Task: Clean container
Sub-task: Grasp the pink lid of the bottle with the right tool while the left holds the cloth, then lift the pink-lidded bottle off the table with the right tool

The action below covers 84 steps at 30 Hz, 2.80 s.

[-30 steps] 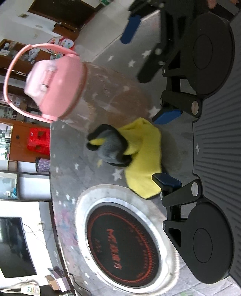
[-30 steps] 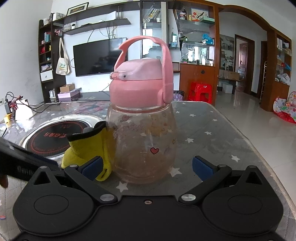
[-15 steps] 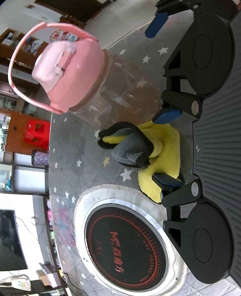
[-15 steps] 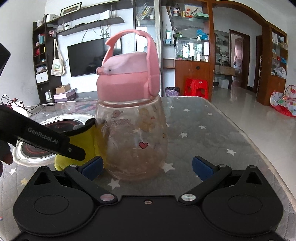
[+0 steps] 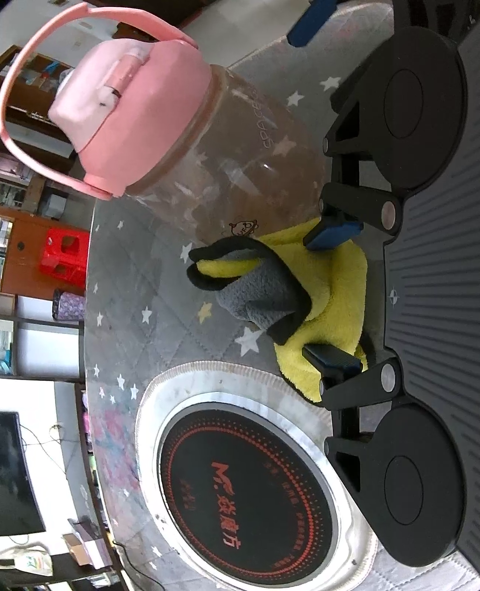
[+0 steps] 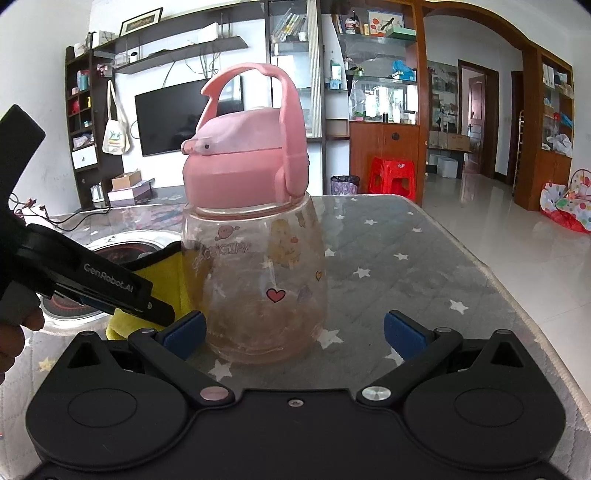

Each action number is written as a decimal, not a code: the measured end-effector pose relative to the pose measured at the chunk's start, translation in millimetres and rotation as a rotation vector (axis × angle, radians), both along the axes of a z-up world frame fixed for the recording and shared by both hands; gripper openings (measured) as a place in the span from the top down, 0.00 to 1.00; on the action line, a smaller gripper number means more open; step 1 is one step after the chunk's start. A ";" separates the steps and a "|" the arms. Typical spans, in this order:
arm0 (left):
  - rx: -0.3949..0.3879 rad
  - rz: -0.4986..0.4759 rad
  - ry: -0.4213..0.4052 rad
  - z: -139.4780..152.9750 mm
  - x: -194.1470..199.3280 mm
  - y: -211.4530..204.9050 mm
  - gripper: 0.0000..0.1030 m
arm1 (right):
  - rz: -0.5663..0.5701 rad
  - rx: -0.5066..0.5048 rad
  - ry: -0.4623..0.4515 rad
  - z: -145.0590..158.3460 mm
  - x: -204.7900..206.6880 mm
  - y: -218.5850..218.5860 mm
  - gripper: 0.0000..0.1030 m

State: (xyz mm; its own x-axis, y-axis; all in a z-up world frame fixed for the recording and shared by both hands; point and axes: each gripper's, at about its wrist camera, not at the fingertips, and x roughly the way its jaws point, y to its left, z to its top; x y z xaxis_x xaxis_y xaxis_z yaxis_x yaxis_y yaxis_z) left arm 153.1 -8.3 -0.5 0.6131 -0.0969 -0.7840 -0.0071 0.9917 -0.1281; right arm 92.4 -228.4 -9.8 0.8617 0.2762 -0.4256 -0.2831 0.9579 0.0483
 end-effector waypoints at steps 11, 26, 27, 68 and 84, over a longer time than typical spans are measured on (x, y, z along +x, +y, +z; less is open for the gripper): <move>0.036 -0.071 -0.060 2.8 -5.7 -4.6 0.78 | 0.030 -0.004 -0.056 14.0 -0.6 1.1 0.00; 0.058 -0.086 -0.141 26.1 -12.7 5.7 0.78 | 0.064 -0.031 -0.171 48.6 5.1 2.6 0.18; 0.062 -0.089 -0.150 28.7 -13.0 6.0 0.78 | 0.065 -0.032 -0.178 51.0 5.6 2.5 0.24; 0.254 -0.411 -0.259 39.2 5.0 -19.5 0.78 | 0.055 -0.128 -0.237 63.6 20.1 6.4 0.86; 0.246 -0.443 -0.167 5.3 4.5 -21.6 0.78 | 0.048 -0.166 -0.253 63.9 22.9 9.3 0.86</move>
